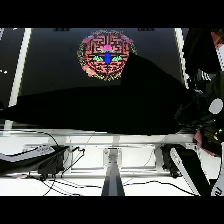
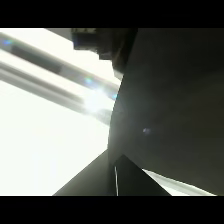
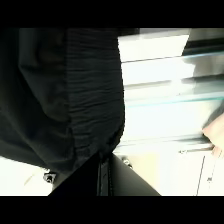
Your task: Fold the clothes and pants, and hang the long-sleeved shirts on hangers.
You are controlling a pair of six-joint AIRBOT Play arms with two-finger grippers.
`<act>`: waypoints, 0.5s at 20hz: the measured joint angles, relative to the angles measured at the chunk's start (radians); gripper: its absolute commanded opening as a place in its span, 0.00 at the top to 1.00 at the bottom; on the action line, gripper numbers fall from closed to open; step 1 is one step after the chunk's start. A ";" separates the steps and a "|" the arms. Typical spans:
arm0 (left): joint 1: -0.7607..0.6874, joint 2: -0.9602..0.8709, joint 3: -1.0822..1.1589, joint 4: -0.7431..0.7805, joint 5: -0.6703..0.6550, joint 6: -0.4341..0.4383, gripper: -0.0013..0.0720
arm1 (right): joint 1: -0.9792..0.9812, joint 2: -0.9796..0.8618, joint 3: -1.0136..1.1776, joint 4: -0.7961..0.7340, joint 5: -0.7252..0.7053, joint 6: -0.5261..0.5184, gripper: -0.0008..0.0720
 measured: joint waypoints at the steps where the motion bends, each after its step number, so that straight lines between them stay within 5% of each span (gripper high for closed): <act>1: -0.004 0.000 0.006 -0.003 0.003 0.000 0.96 | 0.000 0.000 0.000 0.001 -0.011 0.000 0.96; 10: -0.143 0.004 0.370 -0.346 0.206 0.021 0.96 | 0.000 0.000 -0.001 0.039 -0.104 -0.001 0.96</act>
